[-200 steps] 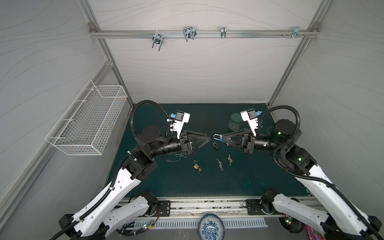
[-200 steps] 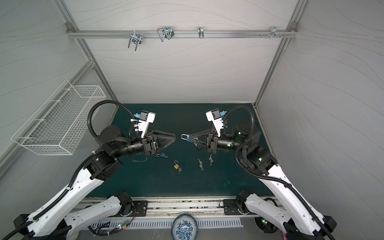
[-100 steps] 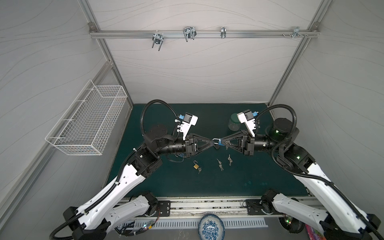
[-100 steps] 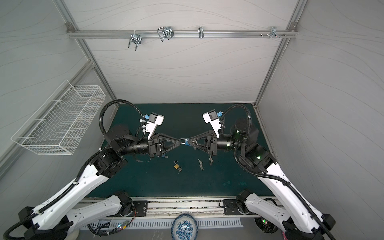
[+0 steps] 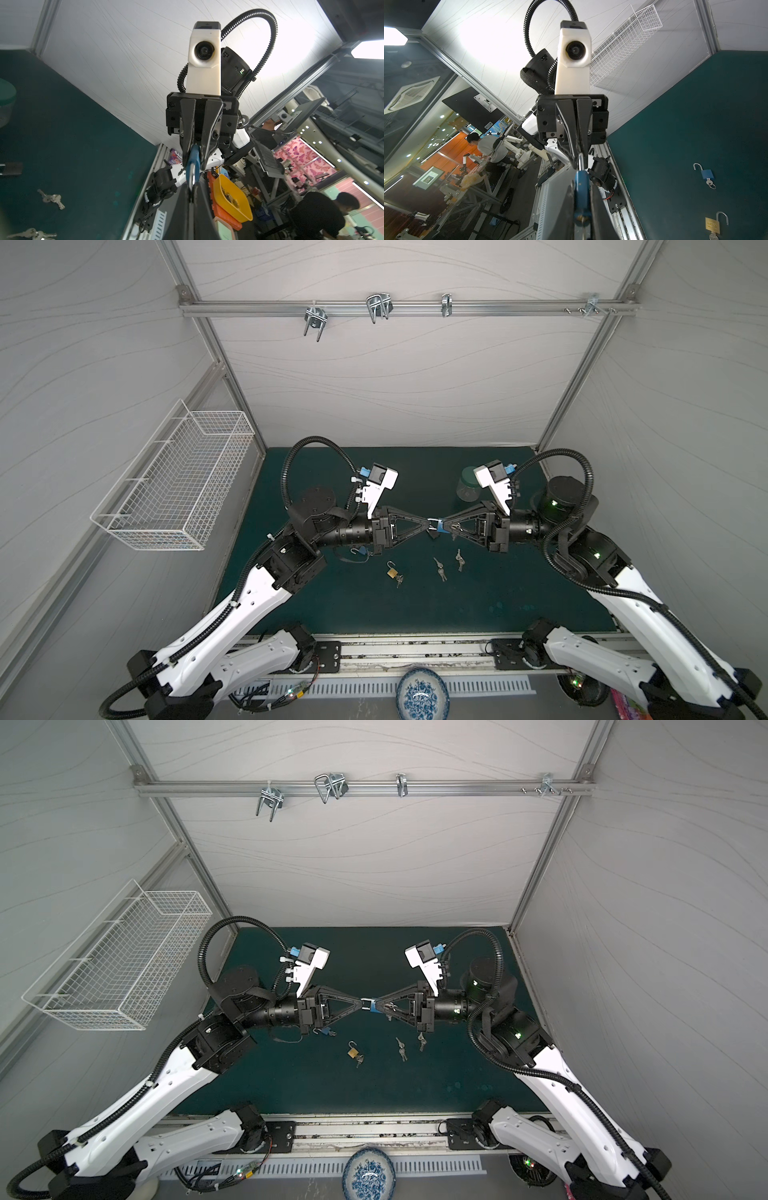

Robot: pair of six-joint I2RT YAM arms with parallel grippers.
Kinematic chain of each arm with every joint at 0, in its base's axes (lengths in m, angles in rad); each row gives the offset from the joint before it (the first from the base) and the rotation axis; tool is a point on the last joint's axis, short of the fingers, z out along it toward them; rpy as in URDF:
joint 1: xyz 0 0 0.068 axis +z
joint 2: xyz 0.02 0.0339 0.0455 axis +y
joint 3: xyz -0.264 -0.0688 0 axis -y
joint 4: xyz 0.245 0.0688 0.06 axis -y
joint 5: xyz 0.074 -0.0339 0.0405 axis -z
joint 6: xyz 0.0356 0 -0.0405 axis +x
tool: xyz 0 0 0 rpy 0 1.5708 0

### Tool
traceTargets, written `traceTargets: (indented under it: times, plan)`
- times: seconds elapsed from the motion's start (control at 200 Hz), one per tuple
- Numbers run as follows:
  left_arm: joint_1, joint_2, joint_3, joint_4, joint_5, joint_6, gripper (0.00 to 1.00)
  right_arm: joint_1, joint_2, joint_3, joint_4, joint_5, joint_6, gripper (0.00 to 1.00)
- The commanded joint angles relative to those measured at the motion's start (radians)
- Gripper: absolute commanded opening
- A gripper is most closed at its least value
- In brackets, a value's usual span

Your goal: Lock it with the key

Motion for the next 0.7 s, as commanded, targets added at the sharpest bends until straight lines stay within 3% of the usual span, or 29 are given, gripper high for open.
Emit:
traceTargets:
  times: [0.0,0.465,0.695]
  plan:
    - [-0.012,0.007,0.048,0.045,0.012,0.014,0.00,-0.005,-0.006,0.018,0.005,-0.010,-0.011,0.00]
    - [-0.071,0.033,0.042,-0.055,-0.038,0.115,0.00,-0.005,0.012,-0.002,0.151,-0.042,0.106,0.00]
    - [-0.088,0.041,0.052,-0.073,-0.051,0.133,0.00,-0.002,0.023,0.002,0.111,-0.016,0.074,0.00]
